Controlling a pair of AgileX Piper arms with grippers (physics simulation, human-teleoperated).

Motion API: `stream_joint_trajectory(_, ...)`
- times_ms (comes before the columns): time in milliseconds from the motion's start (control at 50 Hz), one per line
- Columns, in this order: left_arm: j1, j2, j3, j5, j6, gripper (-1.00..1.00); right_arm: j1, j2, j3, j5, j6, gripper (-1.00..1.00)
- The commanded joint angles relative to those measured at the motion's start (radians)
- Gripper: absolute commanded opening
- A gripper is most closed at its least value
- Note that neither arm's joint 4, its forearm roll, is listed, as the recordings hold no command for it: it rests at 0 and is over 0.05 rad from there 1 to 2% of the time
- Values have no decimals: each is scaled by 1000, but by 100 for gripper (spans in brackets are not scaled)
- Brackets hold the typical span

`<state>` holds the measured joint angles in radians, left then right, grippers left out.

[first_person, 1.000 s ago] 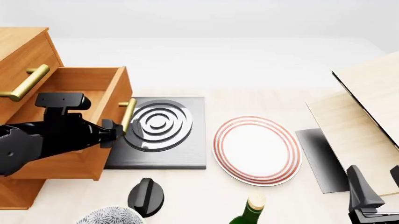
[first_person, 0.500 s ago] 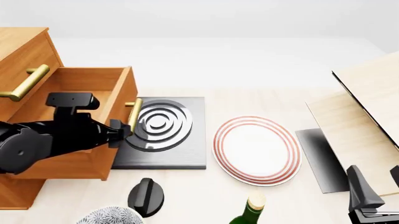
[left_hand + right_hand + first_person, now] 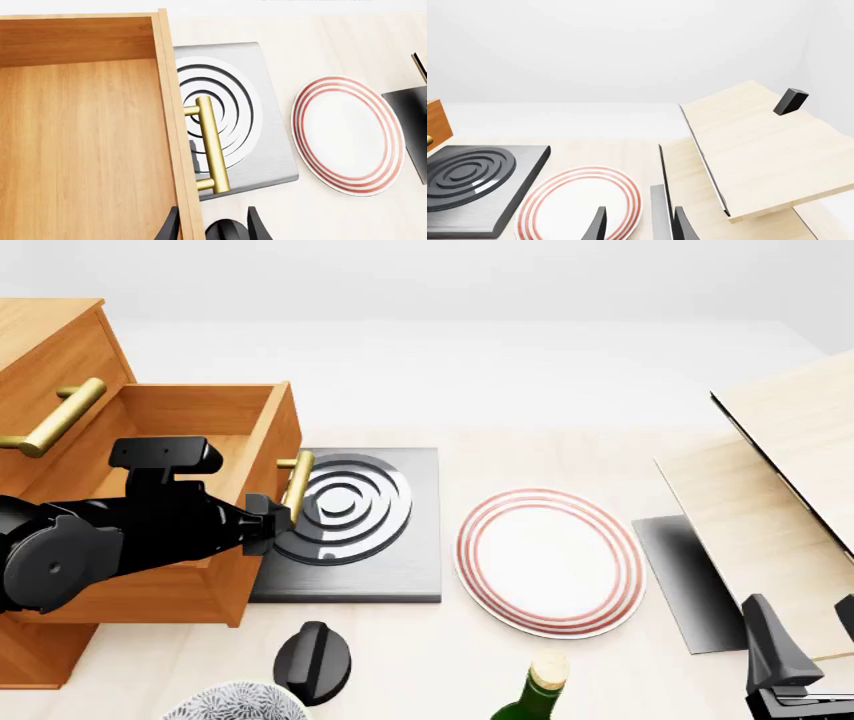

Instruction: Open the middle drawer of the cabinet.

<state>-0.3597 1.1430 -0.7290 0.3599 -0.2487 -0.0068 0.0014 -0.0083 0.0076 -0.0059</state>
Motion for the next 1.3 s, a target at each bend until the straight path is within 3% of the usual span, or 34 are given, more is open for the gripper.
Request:
stream_joint_trajectory(20,-40,-38,-18,7,9,100,1,1,2,-2,1,100)
stream_joint_trajectory(320,-40,-49,-21,-1,19,100,1,1,2,-2,1,100)
stream_joint_trajectory(460,24,-113,-9,13,87,100,2,1,2,-2,1,100)
stream_joint_trajectory(780,57,-221,-29,89,118,100,2,1,2,-2,1,100)
stream_joint_trajectory(1300,48,-328,-54,149,85,100,2,1,2,-2,1,100)
